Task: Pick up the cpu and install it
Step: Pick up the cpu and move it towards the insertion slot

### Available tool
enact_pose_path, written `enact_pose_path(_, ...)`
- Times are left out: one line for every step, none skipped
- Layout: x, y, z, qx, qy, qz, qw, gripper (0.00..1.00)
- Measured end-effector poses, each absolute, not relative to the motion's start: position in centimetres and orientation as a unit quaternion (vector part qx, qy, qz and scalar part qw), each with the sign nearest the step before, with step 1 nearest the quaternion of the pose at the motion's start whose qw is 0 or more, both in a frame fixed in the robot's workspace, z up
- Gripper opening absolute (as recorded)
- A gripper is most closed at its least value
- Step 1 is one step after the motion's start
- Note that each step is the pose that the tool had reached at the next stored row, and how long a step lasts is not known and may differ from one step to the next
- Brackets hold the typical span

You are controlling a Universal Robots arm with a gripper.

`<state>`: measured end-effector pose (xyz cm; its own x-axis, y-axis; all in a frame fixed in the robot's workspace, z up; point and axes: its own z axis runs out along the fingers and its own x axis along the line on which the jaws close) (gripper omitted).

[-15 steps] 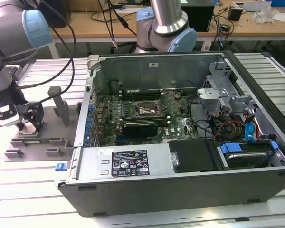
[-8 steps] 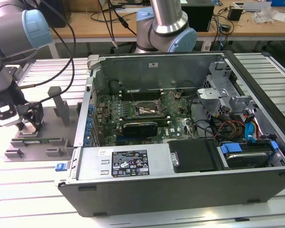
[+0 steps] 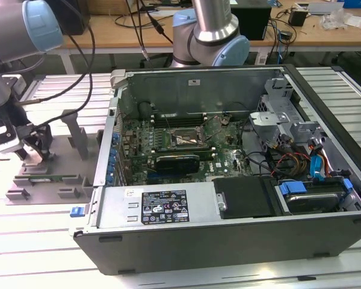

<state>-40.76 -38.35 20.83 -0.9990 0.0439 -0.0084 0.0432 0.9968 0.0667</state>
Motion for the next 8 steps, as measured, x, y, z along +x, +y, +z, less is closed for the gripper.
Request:
enact_pose_path(-40.8, -38.3, 21.0, 0.022, 0.999, 0.033, 0.005, 0.55)
enact_pose_path(-40.8, -38.3, 21.2, 0.022, 0.999, 0.033, 0.005, 0.55)
enact_pose_path(-40.8, -38.3, 21.4, 0.022, 0.999, 0.033, 0.005, 0.55)
enact_pose_path(-40.8, -38.3, 21.6, 0.022, 0.999, 0.033, 0.005, 0.55)
enact_pose_path(-40.8, -38.3, 21.8, 0.022, 0.999, 0.033, 0.005, 0.55)
enact_pose_path(-40.8, -38.3, 22.0, 0.022, 0.999, 0.033, 0.005, 0.55)
enact_pose_path(-40.8, -38.3, 22.2, 0.022, 0.999, 0.033, 0.005, 0.55)
enact_pose_path(-40.8, -38.3, 22.4, 0.022, 0.999, 0.033, 0.005, 0.55)
